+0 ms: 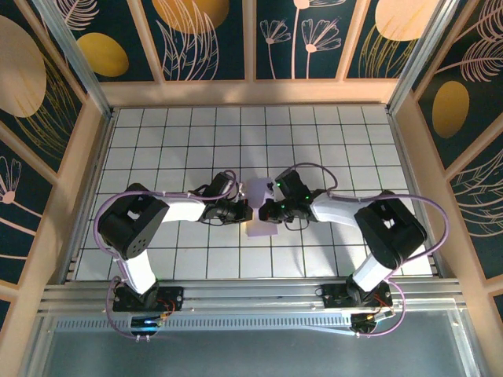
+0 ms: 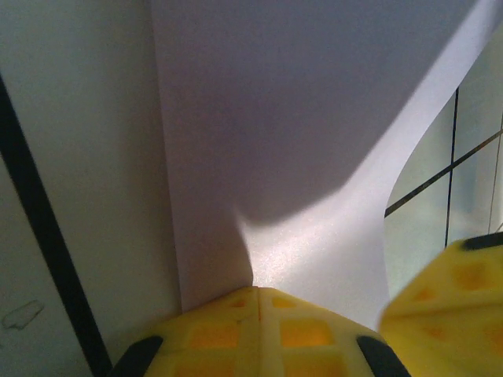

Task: Fold a paper plane with a square sheet of paper (fold left side to right side)
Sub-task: Hold the square sheet of paper at the center of the table, then first fold the square sheet of paper in half at the center of the table.

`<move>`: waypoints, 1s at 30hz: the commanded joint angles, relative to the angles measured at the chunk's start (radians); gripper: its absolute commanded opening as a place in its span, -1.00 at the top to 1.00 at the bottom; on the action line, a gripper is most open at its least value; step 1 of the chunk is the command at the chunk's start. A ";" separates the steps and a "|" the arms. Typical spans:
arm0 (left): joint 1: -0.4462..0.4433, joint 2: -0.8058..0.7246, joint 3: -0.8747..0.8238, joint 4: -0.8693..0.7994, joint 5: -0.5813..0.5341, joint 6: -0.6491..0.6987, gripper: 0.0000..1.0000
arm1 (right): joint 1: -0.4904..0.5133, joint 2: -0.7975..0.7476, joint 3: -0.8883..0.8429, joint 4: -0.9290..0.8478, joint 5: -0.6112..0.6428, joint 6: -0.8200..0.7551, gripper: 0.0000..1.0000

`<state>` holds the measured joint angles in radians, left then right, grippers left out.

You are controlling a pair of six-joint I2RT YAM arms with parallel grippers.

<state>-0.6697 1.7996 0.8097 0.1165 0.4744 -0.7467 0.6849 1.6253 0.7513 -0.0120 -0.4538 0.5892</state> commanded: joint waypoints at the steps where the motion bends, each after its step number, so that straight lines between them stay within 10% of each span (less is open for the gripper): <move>1: -0.009 -0.012 -0.012 -0.055 -0.010 -0.014 1.00 | 0.016 0.037 -0.020 -0.002 0.010 0.027 1.00; 30: 0.021 0.080 0.112 -0.021 -0.015 -0.009 1.00 | 0.018 0.094 -0.035 -0.107 0.102 -0.014 1.00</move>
<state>-0.6563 1.8629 0.9154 0.0864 0.4679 -0.7635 0.6968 1.6703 0.7303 -0.0189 -0.4343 0.6010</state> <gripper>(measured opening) 0.044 0.050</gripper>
